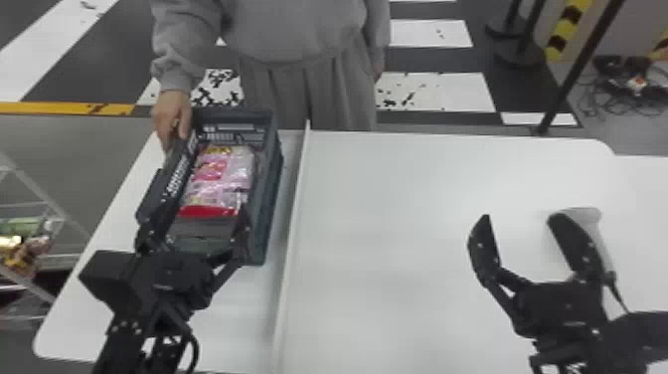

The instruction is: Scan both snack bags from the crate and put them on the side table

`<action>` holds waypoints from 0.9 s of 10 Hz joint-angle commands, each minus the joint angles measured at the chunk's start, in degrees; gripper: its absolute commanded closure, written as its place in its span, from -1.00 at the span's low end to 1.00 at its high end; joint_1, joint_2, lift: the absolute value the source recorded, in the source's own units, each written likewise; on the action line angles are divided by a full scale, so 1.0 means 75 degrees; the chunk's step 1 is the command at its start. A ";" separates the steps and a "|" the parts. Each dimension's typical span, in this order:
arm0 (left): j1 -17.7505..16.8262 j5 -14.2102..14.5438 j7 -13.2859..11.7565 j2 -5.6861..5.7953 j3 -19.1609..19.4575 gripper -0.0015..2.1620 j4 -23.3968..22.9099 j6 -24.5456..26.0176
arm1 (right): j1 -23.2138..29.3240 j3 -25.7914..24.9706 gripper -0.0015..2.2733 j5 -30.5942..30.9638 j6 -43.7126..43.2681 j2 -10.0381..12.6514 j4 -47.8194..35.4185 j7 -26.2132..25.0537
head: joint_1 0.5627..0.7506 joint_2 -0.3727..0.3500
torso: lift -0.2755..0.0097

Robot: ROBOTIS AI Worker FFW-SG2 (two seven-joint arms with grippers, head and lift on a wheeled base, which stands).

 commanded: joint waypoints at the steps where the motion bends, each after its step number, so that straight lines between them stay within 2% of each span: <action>1: 0.0000 0.0037 0.0052 -0.0010 0.0029 -0.93 0.0000 -0.0089 | 0.0000 0.0000 -0.94 0.0000 0.0005 -0.0005 0.0008 -0.0003 | 0.41 0.17 | 0.32; 2: -0.0023 0.0084 0.0075 0.0002 0.0076 -0.93 -0.0012 -0.0136 | 0.0012 0.0000 -0.94 0.0012 0.0005 -0.0005 0.0008 -0.0003 | 0.41 0.18 | 0.32; 3: -0.0129 0.0084 -0.0148 0.0002 0.0193 -0.92 -0.0024 0.0004 | 0.0012 0.0000 -0.94 0.0023 0.0005 -0.0005 0.0008 -0.0003 | 0.41 0.19 | 0.32; 4: -0.0305 0.0096 -0.0148 0.0002 0.0310 -0.92 0.0000 0.0028 | 0.0012 0.0000 -0.94 0.0035 0.0005 -0.0005 0.0008 0.0008 | 0.41 0.20 | 0.32; 5: -0.0527 0.0189 -0.0241 0.0025 0.0404 -0.92 0.0000 0.0379 | 0.0012 0.0024 -0.94 0.0082 0.0005 0.0007 0.0020 -0.0003 | 0.41 0.22 | 0.32; 7: -0.1137 0.0307 -0.0288 0.0084 0.0627 -0.92 0.0012 0.1598 | 0.0012 0.0047 -0.94 0.0094 0.0029 -0.0005 0.0020 0.0008 | 0.41 0.26 | 0.32; 8: -0.1488 0.0307 -0.0441 0.0107 0.0756 -0.89 0.0023 0.2372 | 0.0012 0.0059 -0.94 0.0105 0.0029 -0.0005 0.0020 -0.0003 | 0.41 0.30 | 0.32; 9: -0.1840 0.0271 -0.0476 0.0119 0.0803 -0.87 0.0105 0.2817 | 0.0012 0.0071 -0.94 0.0129 0.0029 -0.0005 0.0020 0.0008 | 0.41 0.32 | 0.32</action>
